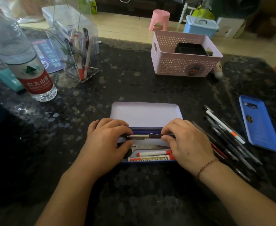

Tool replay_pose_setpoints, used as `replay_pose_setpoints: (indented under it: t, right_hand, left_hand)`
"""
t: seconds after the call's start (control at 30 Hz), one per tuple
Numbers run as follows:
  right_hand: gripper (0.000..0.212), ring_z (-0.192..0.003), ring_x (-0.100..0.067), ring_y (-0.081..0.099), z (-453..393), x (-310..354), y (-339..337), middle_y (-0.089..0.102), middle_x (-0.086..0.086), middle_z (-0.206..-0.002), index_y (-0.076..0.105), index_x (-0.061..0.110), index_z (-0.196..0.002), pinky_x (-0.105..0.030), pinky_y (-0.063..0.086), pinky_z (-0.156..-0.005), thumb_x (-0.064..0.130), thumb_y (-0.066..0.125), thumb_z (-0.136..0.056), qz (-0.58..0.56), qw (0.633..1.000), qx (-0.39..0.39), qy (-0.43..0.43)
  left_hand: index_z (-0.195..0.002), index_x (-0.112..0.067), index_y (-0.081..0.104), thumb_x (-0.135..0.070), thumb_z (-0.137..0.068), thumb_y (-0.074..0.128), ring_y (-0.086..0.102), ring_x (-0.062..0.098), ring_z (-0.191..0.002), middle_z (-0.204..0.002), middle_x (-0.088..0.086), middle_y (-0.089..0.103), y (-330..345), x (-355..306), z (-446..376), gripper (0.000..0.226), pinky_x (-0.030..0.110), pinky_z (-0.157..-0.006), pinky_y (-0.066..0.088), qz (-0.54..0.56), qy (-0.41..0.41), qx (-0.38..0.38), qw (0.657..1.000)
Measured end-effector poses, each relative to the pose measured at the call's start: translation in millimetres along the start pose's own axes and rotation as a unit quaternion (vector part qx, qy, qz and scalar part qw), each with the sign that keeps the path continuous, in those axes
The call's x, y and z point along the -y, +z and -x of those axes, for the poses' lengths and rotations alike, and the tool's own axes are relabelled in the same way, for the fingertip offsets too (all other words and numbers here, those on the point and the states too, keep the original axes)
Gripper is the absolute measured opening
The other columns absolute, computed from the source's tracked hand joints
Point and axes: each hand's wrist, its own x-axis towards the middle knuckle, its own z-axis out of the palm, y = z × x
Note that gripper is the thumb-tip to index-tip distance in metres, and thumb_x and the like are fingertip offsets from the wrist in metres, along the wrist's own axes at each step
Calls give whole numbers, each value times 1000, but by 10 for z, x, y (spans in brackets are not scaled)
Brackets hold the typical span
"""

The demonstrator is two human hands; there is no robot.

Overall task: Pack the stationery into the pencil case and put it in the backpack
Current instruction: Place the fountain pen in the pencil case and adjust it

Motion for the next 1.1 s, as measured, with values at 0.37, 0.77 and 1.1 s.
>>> replay_pose_setpoints:
  t: [0.37, 0.77, 1.1]
  right_hand:
    - [11, -77, -9, 47, 176, -93, -39, 64, 11, -83, 68, 29, -85, -21, 35, -64, 38, 65, -81, 34, 999, -15, -4]
    - [15, -83, -9, 40, 6, 91, -19, 60, 13, -88, 68, 33, -90, -26, 37, -62, 43, 58, -85, 50, 998, 31, -5]
    - [15, -90, -3, 54, 110, 77, -101, 59, 16, -91, 61, 28, -97, -19, 47, -76, 38, 58, -87, -129, 987, -89, -44]
  left_hand:
    - [-88, -34, 68, -30, -79, 70, 54, 10, -102, -102, -17, 65, 77, -44, -47, 11, 48, -100, 39, -7, -22, -45, 999]
    - [-108, -40, 64, -45, -81, 62, 43, 15, -122, -127, -13, 56, 58, -156, -25, 27, 47, -108, 28, -11, 7, -25, 1000]
    - [-97, -39, 65, -42, -88, 54, 51, 5, -89, -86, -22, 64, 49, -305, -37, 15, 40, -89, 28, 35, 62, -86, 994]
